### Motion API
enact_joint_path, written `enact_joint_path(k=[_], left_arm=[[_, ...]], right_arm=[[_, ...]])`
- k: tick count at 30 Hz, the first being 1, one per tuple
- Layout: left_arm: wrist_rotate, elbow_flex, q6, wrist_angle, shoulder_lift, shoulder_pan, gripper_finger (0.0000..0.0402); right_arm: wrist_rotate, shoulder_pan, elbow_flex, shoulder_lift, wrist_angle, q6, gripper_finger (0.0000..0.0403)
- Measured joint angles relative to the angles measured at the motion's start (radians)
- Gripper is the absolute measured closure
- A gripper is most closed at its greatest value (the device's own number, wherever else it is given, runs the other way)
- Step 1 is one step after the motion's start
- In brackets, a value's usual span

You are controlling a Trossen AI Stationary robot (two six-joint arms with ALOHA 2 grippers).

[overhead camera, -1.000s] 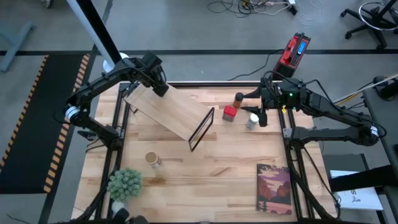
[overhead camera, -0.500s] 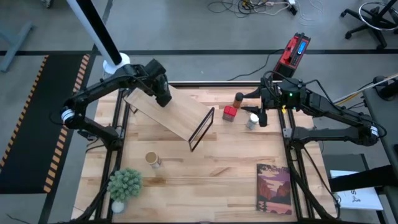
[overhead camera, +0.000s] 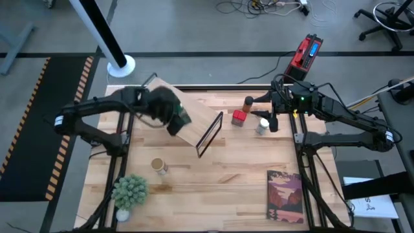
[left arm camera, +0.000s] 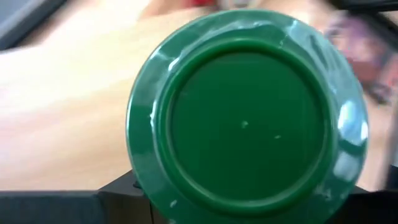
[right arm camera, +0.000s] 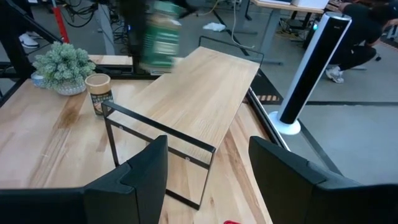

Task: Shelf spices
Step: Remove the green seasoning bottle from the shelf

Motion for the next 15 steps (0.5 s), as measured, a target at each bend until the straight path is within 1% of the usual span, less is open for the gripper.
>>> enact_joint_path(k=[4, 8, 15], left_arm=[[-0.049, 0.0, -0.113, 0.051, 0.005, -0.164, 0.0216], [-0.095, 0.0, -0.22, 0.061, 0.038, -0.309, 0.0217], [-0.105, 0.0, -0.384, 0.119, 0.134, -0.507, 0.0215]], right_arm=[[0.0, 0.0, 0.0, 0.0, 0.0, 0.006, 0.0201], [0.0, 0.0, 0.0, 0.0, -0.003, 0.011, 0.0201], [0.0, 0.0, -0.001, 0.0, -0.012, 0.024, 0.0201]])
